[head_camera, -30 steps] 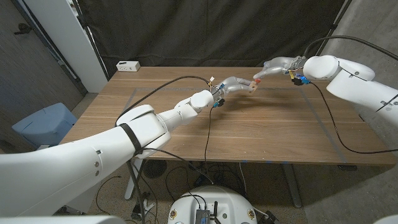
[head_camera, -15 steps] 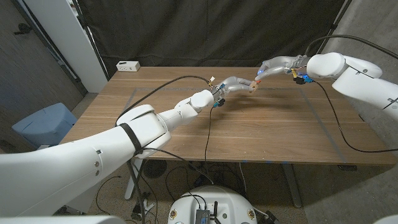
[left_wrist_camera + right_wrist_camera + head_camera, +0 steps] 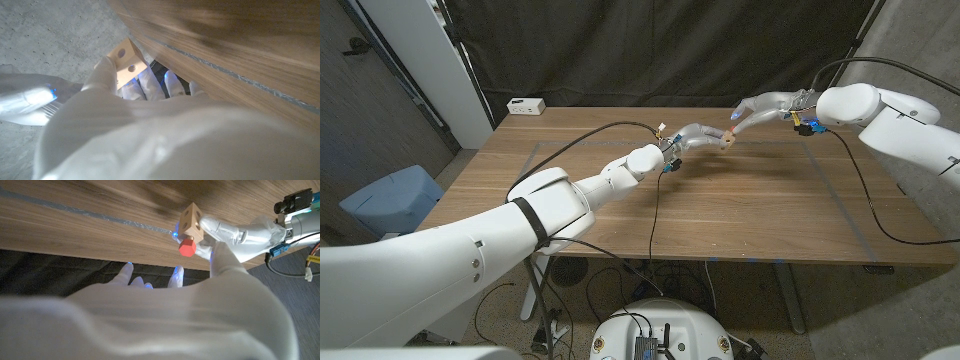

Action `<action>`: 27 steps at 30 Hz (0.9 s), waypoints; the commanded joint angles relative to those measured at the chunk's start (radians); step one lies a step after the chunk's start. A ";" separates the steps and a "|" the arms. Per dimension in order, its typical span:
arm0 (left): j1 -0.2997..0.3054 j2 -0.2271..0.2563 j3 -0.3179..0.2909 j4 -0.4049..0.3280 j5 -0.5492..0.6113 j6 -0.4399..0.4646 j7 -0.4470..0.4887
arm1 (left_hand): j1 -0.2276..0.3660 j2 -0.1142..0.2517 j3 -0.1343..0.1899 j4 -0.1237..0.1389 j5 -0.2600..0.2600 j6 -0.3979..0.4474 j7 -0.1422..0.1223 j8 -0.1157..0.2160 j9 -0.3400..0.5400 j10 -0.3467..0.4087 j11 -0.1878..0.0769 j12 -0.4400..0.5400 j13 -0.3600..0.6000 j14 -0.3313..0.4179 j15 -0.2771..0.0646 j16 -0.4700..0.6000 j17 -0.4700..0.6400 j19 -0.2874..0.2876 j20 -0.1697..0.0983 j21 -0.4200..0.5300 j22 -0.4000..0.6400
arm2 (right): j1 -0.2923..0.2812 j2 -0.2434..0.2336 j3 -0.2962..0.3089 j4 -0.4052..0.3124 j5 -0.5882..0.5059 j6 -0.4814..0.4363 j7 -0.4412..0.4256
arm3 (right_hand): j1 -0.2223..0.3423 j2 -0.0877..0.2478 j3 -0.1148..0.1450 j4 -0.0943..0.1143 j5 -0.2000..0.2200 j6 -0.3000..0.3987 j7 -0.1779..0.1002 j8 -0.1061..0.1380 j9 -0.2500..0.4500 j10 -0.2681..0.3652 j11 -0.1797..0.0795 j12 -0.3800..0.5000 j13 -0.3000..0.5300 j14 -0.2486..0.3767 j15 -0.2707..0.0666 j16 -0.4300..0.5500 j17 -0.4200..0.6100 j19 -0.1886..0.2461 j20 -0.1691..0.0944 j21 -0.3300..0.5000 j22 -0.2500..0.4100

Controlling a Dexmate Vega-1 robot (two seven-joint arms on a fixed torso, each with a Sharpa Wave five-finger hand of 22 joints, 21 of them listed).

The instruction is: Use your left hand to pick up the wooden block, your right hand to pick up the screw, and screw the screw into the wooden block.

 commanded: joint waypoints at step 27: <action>-0.004 -0.003 0.008 0.000 0.004 -0.004 0.004 | -0.004 0.009 0.008 0.002 0.006 0.011 -0.003 0.011 0.003 0.002 -0.003 0.001 0.001 0.004 -0.074 0.000 0.002 0.004 -0.002 -0.001 0.003 | -0.034 0.044 -0.006 0.047 -0.073 0.045 -0.098 | 0.163 -0.011 0.055 0.010 0.019 0.272 -0.022 0.010 -0.105 0.104 -0.093 0.040 -0.013 0.068 -0.061 0.022 -0.011 0.078 -0.018 0.010 0.003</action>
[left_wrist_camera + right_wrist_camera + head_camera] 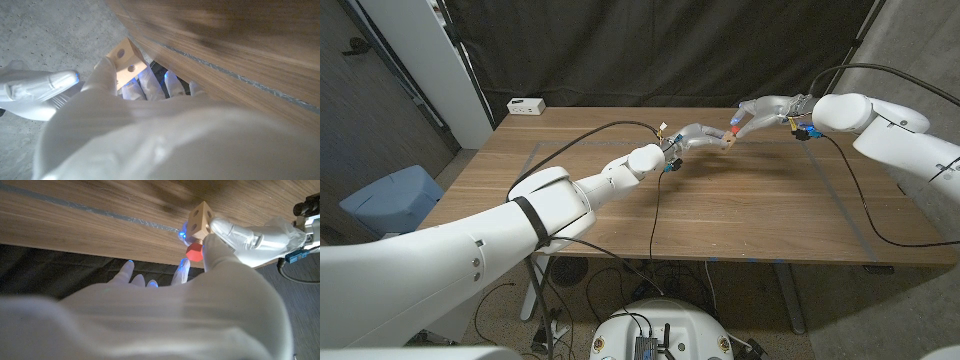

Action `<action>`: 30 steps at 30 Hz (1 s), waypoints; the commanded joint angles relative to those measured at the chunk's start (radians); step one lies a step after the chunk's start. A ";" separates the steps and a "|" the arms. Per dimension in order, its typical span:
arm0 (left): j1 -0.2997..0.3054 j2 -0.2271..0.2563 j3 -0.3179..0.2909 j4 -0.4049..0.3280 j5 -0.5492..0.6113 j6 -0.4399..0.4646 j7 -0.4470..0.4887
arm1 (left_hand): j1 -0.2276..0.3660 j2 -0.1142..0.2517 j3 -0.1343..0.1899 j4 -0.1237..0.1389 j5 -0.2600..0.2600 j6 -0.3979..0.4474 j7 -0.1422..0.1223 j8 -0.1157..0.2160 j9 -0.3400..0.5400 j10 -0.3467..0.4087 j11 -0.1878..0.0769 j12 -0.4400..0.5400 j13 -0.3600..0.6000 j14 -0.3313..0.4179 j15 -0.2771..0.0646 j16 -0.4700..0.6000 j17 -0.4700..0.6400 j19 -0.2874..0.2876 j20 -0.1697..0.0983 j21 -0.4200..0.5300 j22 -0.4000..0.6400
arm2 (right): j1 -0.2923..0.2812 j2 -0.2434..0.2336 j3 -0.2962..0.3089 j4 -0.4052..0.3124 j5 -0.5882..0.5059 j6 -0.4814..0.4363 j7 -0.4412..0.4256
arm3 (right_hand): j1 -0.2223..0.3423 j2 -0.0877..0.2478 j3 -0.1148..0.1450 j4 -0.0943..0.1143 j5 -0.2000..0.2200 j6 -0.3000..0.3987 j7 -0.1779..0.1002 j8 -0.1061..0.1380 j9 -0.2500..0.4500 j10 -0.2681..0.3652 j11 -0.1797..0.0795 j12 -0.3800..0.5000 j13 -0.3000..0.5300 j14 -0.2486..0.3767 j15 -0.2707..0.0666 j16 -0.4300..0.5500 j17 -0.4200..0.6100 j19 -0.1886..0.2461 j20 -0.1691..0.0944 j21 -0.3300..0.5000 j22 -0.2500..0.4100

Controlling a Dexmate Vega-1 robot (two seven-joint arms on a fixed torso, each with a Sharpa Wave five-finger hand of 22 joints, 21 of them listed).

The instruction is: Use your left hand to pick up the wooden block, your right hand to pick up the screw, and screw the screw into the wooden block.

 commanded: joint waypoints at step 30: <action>0.005 0.001 0.001 -0.001 0.006 -0.024 -0.004 | 0.003 0.007 0.009 0.001 0.007 0.013 -0.003 0.012 0.003 0.003 -0.001 0.001 0.001 0.006 -0.076 0.001 0.001 0.005 -0.001 -0.001 0.003 | -0.021 0.015 0.004 -0.020 -0.042 -0.033 -0.059 | 0.045 0.004 0.000 0.014 -0.005 0.279 -0.001 0.100 -0.009 0.104 -0.058 0.020 -0.010 0.071 -0.041 0.017 0.003 0.066 -0.015 0.012 0.003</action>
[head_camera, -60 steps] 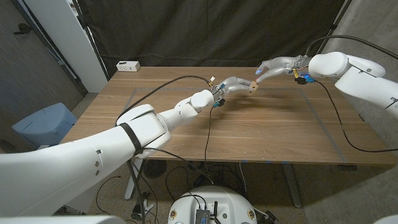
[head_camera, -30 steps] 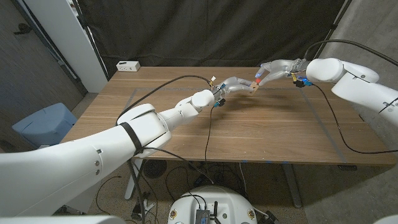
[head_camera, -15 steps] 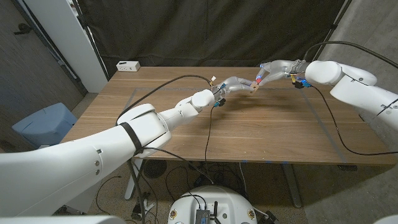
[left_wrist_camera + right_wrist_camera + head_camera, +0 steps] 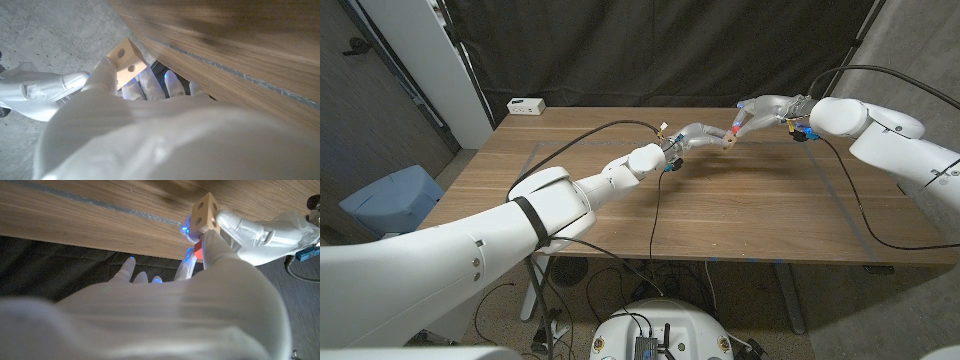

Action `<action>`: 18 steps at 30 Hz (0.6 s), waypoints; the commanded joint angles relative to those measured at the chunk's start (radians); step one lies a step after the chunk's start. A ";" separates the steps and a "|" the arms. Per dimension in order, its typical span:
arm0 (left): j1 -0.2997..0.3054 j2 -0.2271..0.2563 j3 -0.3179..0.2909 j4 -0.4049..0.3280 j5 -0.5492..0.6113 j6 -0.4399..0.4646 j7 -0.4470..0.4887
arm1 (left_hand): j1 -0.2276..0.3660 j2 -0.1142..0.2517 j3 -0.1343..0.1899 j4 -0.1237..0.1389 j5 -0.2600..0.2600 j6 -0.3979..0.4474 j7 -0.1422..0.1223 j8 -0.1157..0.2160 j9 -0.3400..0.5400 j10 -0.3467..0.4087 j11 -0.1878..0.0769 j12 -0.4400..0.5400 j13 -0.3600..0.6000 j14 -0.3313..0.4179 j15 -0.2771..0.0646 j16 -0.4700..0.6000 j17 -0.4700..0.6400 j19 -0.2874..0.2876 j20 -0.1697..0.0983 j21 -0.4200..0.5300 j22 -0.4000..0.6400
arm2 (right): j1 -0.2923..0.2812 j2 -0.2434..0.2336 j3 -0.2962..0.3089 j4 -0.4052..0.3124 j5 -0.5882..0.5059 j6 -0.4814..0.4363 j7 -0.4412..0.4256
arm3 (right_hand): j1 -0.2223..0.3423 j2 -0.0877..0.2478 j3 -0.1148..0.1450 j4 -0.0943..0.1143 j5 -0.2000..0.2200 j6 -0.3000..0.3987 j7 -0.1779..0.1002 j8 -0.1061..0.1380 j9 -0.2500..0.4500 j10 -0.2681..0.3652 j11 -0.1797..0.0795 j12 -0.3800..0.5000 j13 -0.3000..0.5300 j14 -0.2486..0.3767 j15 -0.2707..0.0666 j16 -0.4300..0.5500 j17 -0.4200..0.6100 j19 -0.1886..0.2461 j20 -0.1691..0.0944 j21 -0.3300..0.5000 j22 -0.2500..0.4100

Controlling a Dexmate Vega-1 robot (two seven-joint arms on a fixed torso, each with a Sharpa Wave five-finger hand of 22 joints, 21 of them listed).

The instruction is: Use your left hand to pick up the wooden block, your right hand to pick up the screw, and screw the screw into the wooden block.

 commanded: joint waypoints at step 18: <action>0.007 0.002 -0.003 0.000 0.001 -0.009 -0.003 | 0.002 0.007 0.012 -0.001 0.006 0.013 -0.003 0.012 0.003 0.003 0.001 0.001 0.001 0.007 -0.074 0.001 0.001 0.008 0.000 0.000 0.003 | 0.004 0.003 -0.030 -0.034 -0.067 -0.087 -0.006 | -0.086 -0.042 -0.054 0.038 -0.017 0.125 0.019 0.069 0.017 0.079 0.006 0.011 -0.004 0.049 -0.015 0.020 0.012 0.038 0.004 0.005 0.005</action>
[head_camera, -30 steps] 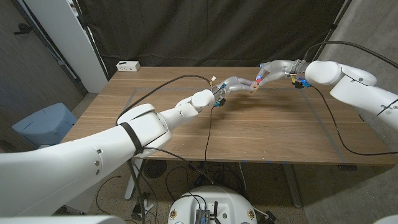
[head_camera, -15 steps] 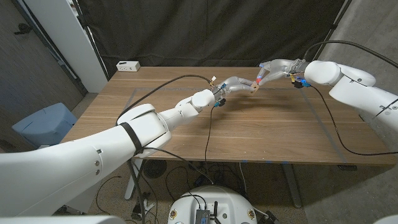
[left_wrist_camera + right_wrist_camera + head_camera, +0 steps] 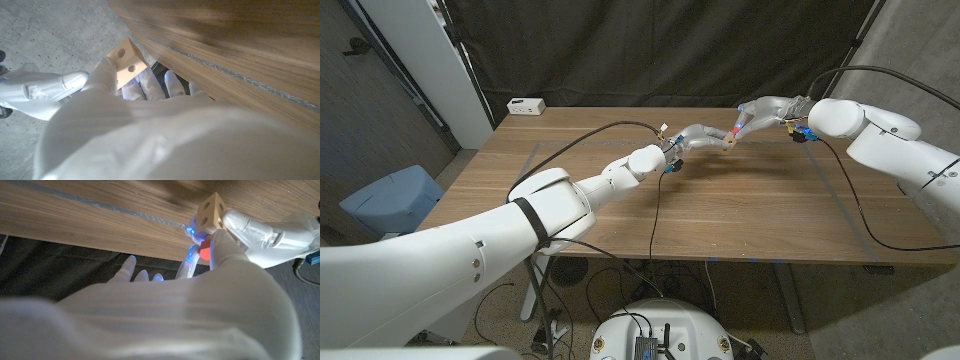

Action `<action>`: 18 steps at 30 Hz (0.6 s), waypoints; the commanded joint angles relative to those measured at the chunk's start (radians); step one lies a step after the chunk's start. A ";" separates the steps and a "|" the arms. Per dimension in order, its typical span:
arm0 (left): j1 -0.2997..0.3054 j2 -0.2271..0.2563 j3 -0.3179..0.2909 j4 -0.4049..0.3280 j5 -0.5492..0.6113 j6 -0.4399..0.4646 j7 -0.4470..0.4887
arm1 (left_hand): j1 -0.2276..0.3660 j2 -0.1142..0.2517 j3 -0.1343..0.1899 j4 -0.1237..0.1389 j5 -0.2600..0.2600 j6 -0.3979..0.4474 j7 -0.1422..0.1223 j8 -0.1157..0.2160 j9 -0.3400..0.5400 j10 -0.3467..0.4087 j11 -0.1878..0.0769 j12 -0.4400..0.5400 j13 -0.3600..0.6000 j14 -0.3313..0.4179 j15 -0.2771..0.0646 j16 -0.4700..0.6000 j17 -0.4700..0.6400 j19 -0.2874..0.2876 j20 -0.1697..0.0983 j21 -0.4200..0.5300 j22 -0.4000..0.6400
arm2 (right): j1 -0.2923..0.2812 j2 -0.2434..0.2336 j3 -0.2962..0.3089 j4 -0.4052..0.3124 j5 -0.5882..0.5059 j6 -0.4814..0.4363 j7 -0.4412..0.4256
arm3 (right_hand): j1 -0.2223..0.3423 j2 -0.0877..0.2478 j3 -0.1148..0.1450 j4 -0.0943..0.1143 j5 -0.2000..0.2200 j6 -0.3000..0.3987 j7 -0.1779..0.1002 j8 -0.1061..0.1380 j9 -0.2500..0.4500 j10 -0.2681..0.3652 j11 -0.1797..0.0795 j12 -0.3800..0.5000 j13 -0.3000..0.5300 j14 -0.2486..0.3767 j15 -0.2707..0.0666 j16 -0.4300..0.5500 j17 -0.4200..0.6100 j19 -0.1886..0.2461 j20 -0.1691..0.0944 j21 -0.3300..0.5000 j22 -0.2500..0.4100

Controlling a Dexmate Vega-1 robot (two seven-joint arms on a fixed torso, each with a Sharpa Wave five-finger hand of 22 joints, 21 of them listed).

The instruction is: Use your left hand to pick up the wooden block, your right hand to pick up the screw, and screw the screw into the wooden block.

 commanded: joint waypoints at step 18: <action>0.011 0.007 -0.006 -0.001 0.003 -0.033 -0.001 | 0.004 0.008 0.014 -0.003 0.006 0.016 -0.002 0.012 0.003 0.003 0.004 0.002 0.000 0.009 -0.075 0.001 0.001 0.009 0.003 0.002 0.003 | 0.008 0.015 -0.028 -0.039 -0.064 -0.086 -0.013 | -0.142 -0.019 -0.071 0.030 0.003 0.214 0.091 0.171 0.098 0.126 0.008 0.018 -0.002 0.064 -0.018 0.021 0.009 0.024 -0.001 0.000 0.004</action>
